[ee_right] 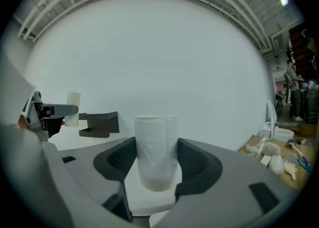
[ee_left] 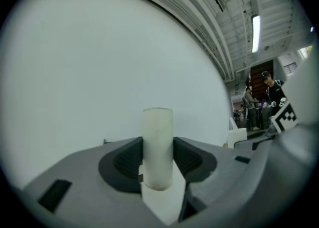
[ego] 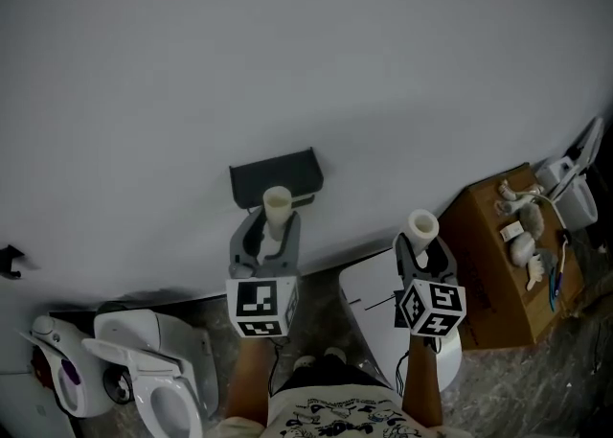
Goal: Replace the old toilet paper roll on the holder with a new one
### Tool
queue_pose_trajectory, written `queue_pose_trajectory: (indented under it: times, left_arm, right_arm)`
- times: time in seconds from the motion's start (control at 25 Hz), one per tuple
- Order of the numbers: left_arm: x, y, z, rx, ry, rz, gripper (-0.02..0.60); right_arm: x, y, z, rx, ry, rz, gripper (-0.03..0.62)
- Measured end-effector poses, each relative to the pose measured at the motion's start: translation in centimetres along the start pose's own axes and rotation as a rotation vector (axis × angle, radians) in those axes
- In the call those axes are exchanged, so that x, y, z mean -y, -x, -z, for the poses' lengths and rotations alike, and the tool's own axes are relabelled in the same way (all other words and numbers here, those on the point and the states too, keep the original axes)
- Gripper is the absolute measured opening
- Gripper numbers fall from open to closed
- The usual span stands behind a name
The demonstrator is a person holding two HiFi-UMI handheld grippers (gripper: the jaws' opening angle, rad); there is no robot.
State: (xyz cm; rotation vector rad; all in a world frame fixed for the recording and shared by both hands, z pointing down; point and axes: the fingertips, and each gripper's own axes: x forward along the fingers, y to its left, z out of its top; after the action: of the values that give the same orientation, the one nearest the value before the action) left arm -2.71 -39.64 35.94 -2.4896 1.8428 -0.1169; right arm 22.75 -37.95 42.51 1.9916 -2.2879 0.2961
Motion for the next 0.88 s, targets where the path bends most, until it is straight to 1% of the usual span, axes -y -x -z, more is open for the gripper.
queue_pose_trajectory:
  times: [0.12, 0.36, 0.48, 0.64, 0.88]
  left_arm:
    - [-2.3, 1.4, 0.3, -0.004, 0.024, -0.05, 0.189]
    - [-4.8, 3.1, 0.7, -0.003, 0.061, -0.1, 0.189]
    - [-5.9, 4.0, 0.7, 0.0, 0.059, -0.121, 0.189]
    - [-7.4, 5.0, 0.9, -0.009, 0.056, -0.149, 0.189]
    - [-9.6, 6.6, 1.4, -0.02, 0.062, -0.19, 0.189]
  right_arm:
    - [-1.4, -0.4, 0.0, -0.002, 0.002, -0.025, 0.268]
    - [-3.9, -1.6, 0.2, -0.011, -0.002, -0.079, 0.268]
    - [-5.1, -2.3, 0.2, -0.021, 0.039, -0.096, 0.268]
    - [-6.5, -3.8, 0.0, -0.037, 0.186, -0.107, 0.268]
    - [-7.8, -6.7, -0.3, -0.067, 0.486, -0.104, 0.268]
